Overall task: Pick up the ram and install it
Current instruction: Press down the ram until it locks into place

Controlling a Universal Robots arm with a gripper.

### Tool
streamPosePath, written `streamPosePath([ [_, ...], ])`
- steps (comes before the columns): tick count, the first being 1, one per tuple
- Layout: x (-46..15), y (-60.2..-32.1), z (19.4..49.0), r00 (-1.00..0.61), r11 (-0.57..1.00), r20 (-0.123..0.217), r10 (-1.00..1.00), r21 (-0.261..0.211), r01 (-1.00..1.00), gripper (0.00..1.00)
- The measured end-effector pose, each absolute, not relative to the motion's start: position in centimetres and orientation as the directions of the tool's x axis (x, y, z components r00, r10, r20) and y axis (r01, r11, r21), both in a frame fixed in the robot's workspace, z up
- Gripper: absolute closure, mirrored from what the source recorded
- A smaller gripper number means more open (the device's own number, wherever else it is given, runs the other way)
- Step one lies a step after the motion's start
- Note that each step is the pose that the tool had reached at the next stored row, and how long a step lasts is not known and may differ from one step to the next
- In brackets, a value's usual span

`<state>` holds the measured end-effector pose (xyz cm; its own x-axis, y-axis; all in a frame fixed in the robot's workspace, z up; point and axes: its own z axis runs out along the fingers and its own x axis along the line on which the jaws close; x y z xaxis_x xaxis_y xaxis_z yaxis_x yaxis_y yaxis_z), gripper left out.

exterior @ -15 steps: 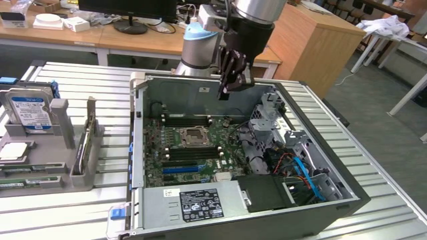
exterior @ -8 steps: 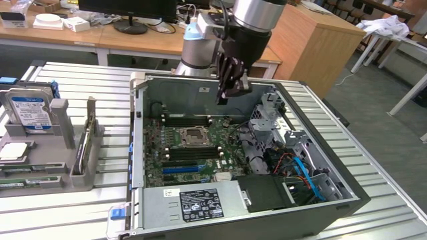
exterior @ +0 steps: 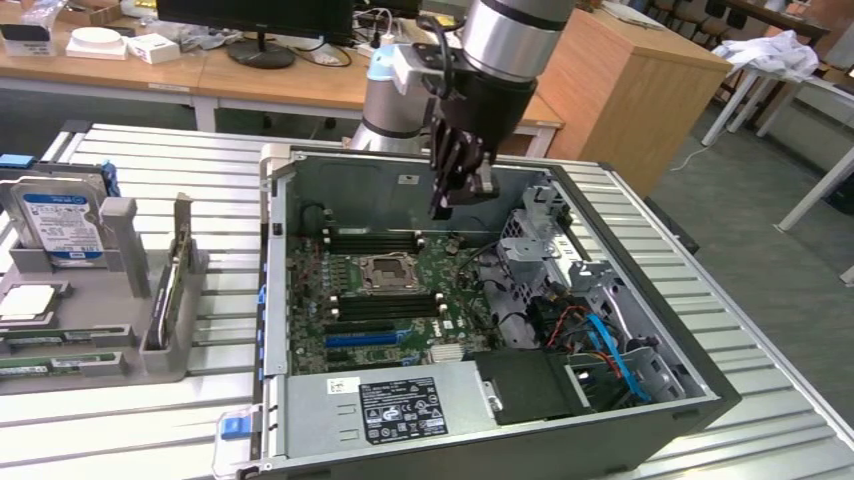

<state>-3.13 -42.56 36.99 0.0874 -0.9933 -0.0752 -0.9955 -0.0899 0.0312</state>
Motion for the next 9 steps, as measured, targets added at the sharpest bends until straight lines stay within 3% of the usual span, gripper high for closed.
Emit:
streamPosePath([
  [9, -3.1, -42.6, 35.4, 0.087, -0.090, -0.074, -0.993, 0.031, -0.995, 0.90],
])
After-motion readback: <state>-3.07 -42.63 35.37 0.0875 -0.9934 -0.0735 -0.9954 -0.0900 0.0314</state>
